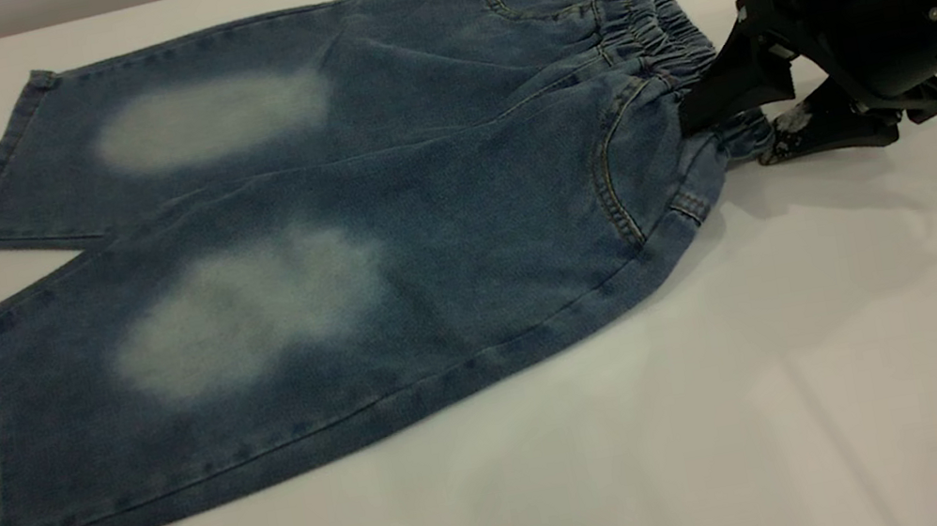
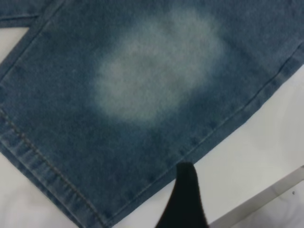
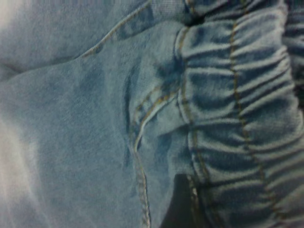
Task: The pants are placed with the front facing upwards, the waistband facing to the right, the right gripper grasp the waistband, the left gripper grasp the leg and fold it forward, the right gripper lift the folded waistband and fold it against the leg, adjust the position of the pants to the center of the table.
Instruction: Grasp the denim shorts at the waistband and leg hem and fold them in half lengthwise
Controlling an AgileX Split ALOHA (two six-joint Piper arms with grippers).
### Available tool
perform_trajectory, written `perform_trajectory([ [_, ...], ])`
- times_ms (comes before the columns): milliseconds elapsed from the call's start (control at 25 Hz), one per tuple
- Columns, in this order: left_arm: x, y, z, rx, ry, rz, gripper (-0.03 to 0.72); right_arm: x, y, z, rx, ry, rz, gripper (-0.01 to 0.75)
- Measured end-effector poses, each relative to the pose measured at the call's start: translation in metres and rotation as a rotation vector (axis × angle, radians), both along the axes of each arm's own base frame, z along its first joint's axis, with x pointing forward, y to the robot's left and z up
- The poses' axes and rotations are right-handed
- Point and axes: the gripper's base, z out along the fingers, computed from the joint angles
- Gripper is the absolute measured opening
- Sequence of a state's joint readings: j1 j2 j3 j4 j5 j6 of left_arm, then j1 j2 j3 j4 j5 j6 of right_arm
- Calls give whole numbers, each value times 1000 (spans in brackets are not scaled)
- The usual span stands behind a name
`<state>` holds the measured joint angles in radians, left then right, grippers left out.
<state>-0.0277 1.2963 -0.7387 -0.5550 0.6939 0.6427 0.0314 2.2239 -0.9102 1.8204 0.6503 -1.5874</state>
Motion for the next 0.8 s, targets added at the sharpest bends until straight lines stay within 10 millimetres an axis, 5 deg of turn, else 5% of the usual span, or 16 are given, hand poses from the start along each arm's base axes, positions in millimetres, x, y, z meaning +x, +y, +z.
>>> perform_trajectory([
  [520, 0, 0, 0, -1, 3, -1, 557, -10, 1, -1, 67, 83, 84, 489],
  [800, 0, 0, 0, -1, 3, -1, 557, -1, -2, 0, 43, -7, 27, 488],
])
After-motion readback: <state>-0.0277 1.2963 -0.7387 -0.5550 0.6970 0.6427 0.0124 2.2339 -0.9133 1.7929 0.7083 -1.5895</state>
